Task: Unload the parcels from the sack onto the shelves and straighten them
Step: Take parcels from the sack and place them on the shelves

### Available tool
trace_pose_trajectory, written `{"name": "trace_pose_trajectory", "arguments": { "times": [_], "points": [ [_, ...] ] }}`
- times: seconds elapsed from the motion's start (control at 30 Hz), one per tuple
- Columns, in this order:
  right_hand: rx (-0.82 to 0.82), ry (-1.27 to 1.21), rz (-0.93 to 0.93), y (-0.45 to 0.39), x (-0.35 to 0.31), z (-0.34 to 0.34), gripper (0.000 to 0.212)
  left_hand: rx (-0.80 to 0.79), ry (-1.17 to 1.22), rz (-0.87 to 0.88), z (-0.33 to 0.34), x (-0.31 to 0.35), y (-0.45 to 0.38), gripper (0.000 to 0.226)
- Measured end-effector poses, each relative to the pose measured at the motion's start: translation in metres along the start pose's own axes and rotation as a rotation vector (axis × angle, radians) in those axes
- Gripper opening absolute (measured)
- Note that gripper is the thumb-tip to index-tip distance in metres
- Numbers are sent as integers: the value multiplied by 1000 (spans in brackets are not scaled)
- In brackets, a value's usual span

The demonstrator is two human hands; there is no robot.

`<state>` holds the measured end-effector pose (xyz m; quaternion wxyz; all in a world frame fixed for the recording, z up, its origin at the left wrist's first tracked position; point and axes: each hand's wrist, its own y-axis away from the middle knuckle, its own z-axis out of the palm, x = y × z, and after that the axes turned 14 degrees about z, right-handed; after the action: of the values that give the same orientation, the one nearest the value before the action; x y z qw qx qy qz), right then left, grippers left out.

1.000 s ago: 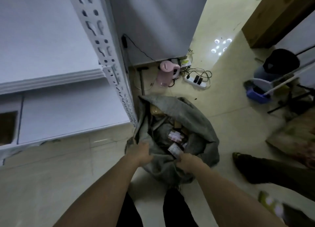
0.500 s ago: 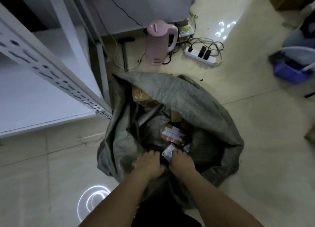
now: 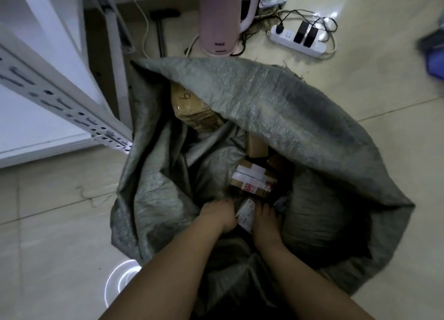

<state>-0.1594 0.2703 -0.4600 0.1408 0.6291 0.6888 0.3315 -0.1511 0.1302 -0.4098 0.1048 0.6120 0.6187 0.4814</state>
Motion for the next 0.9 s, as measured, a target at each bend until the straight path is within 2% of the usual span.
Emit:
{"name": "trace_pose_trajectory", "arguments": {
  "times": [0.1, 0.27, 0.33, 0.4, 0.47, 0.57, 0.63, 0.73, 0.8, 0.9],
  "points": [
    [-66, -209, -49, 25, 1, -26, 105, 58, 163, -68, -9, 8, 26, 59],
    [-42, -720, -98, 98, 6, -115, 119, 323, 606, -232, -50, 37, 109, 93],
    [-36, -822, -110, 129, 9, -158, 125, 443, 699, -249, -75, 52, 148, 91],
    [-17, -844, -138, 162, 13, -200, 125, 573, 760, -228, -102, 69, 188, 75],
    [12, -862, -177, 195, 18, -240, 121, 683, 802, -201, -127, 89, 227, 61],
    [53, -898, -267, 246, 34, -304, 113, 783, 915, -189, -171, 120, 288, 57],
    [19, -931, -289, 272, 49, -341, 109, 832, 1040, -189, -202, 134, 324, 54],
    [-126, -1096, -224, 300, 70, -385, 82, 829, 1293, -190, -243, 151, 379, 50],
    [-327, -1305, -127, 311, 76, -410, 58, 736, 1456, -252, -265, 162, 408, 51],
    [-614, -1519, -36, 335, 88, -452, 38, 622, 1651, -326, -289, 183, 448, 51]
  ]
}}
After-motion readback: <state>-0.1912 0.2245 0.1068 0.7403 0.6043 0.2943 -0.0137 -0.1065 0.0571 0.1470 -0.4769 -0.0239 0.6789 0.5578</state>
